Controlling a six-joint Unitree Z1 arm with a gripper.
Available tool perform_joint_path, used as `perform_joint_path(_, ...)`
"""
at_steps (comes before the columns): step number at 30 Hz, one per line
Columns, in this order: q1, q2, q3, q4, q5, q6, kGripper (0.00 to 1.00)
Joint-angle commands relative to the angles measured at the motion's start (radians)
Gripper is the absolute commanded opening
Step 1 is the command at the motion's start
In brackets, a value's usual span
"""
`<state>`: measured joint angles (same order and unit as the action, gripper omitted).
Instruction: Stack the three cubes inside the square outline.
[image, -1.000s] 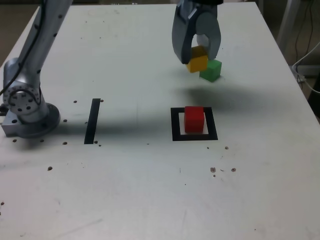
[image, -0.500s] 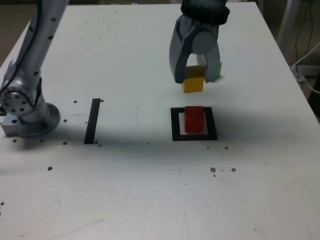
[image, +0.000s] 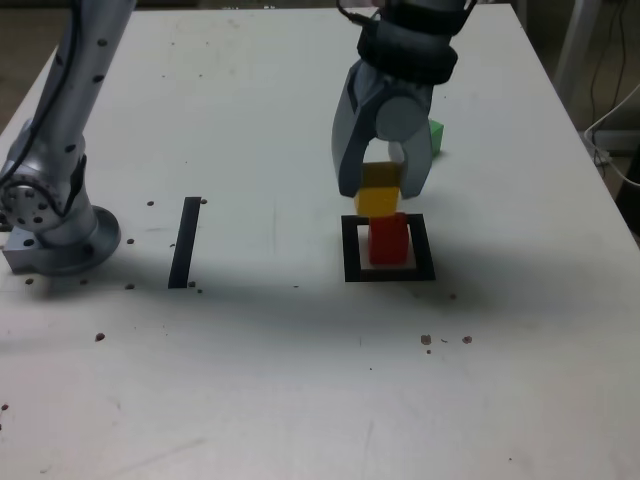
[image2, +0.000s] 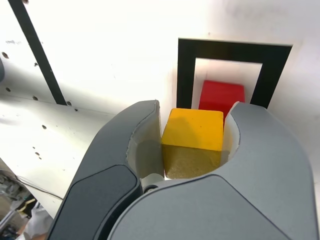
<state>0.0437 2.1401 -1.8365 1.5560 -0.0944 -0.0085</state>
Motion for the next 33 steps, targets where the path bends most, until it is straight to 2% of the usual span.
perform_joint_path(1, -0.006, 0.0, 0.005, 0.005, -0.004, -0.002, 0.28)
perform_joint_path(23, -0.01, 0.042, 0.004, -0.053, -0.017, 0.015, 0.28)
perform_joint_path(25, -0.01, 0.043, 0.006, -0.056, -0.017, 0.015, 0.3)
perform_joint_path(27, -0.01, 0.044, 0.01, -0.06, -0.019, 0.015, 0.4)
perform_joint_path(31, -0.01, 0.044, 0.025, -0.073, -0.024, 0.018, 0.79)
perform_joint_path(33, -0.01, 0.043, 0.031, -0.078, -0.026, 0.019, 0.92)
